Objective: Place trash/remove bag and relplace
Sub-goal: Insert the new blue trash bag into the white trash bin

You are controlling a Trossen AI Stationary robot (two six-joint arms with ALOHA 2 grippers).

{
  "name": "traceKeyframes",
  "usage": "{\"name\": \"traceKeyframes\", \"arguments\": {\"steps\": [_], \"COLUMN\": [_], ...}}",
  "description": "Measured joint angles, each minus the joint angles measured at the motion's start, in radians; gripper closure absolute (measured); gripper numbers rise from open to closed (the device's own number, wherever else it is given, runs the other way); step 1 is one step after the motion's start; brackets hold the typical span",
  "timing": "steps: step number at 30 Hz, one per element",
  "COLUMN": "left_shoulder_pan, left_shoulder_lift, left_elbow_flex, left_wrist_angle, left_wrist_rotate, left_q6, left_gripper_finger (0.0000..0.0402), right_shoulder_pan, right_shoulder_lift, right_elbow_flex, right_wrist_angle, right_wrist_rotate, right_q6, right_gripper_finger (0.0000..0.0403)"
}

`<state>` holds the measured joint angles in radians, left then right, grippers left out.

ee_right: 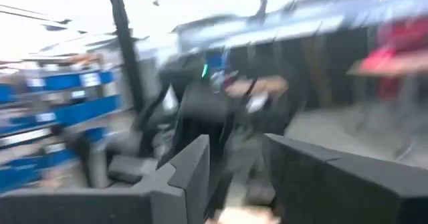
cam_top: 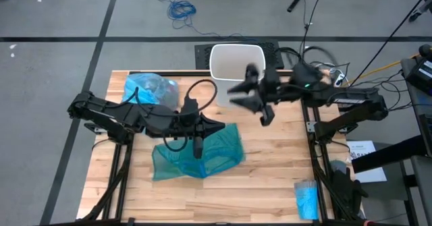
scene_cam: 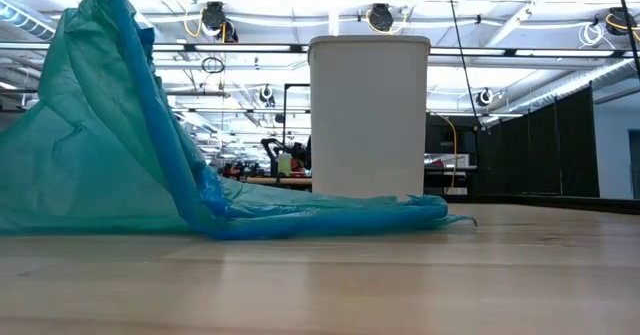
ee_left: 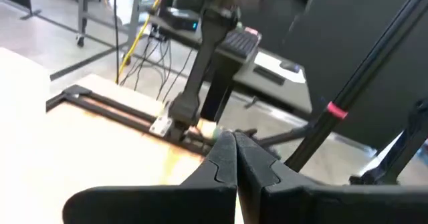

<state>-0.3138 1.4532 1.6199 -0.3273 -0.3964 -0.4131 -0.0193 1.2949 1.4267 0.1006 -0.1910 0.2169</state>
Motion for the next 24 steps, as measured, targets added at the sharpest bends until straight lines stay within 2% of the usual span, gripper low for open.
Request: {"name": "traceKeyframes", "arguments": {"steps": [2, 6, 7, 9, 13, 24], "left_shoulder_pan": [0.001, 0.0, 0.0, 0.0, 0.001, 0.0], "left_shoulder_lift": [0.0, 0.0, 0.0, 0.0, 0.0, 0.0], "left_elbow_flex": [0.0, 0.0, 0.0, 0.0, 0.0, 0.0], "left_wrist_angle": [-0.03, -0.05, -0.049, -0.047, -0.056, -0.057], "left_wrist_rotate": [0.019, 0.051, 0.052, 0.052, 0.052, 0.052], "left_q6": [-0.009, -0.026, -0.026, -0.027, -0.027, -0.026], "left_gripper_finger": [0.0402, 0.0402, 0.0402, 0.0402, 0.0402, 0.0402], "right_shoulder_pan": [-0.001, -0.046, -0.071, -0.123, -0.16, -0.149], "right_shoulder_lift": [-0.001, -0.001, -0.001, 0.001, 0.005, 0.018], "right_elbow_flex": [0.048, 0.102, 0.108, 0.11, 0.113, 0.113], "right_wrist_angle": [-0.013, -0.155, -0.203, -0.278, -0.32, -0.314], "right_wrist_rotate": [0.097, 0.496, 0.538, 0.508, 0.348, 0.336], "right_q6": [-0.092, -0.169, -0.156, -0.111, -0.045, -0.046], "right_gripper_finger": [0.0271, 0.0271, 0.0271, 0.0271, 0.0271, 0.0271]}}
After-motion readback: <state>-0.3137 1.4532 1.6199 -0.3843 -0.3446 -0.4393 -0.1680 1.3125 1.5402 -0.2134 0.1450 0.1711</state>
